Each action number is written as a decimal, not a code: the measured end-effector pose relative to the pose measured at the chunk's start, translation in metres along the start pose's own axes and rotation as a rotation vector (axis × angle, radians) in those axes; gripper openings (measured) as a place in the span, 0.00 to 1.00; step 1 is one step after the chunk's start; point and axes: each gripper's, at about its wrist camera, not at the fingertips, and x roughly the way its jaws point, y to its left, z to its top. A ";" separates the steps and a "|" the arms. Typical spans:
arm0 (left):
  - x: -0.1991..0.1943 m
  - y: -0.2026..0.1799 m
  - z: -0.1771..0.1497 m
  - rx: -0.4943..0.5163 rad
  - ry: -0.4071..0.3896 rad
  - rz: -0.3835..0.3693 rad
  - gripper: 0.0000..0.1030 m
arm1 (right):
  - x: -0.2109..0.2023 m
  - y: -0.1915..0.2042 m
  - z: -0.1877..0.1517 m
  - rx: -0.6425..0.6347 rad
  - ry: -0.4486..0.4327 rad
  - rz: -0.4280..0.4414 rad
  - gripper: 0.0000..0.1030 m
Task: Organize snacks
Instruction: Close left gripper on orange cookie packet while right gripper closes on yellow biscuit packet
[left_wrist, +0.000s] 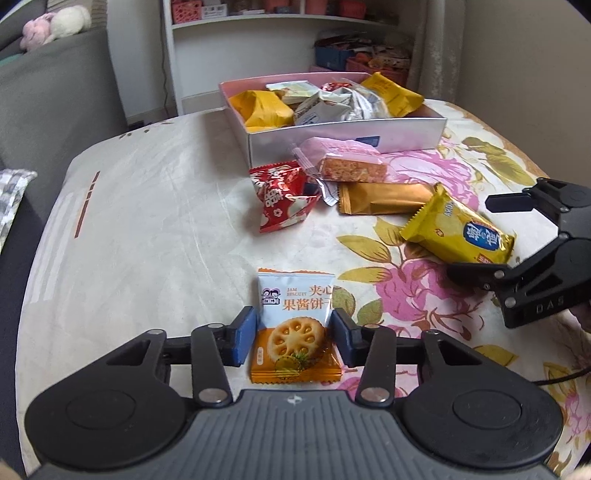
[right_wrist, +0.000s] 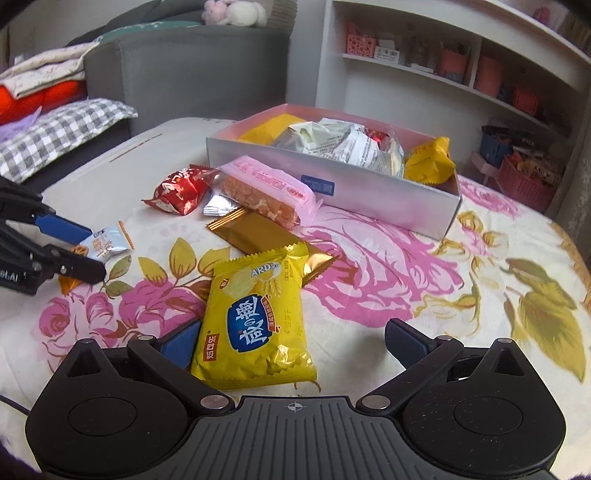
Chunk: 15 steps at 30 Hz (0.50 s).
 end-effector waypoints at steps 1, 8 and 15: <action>0.000 0.000 0.000 -0.010 0.003 0.002 0.39 | -0.001 0.003 0.000 -0.024 -0.007 -0.010 1.00; 0.000 -0.004 0.000 -0.019 0.004 0.026 0.38 | -0.004 0.015 0.002 -0.106 -0.039 -0.018 0.90; -0.001 -0.002 0.001 -0.049 0.012 0.022 0.37 | -0.010 0.030 0.004 -0.182 -0.044 0.012 0.49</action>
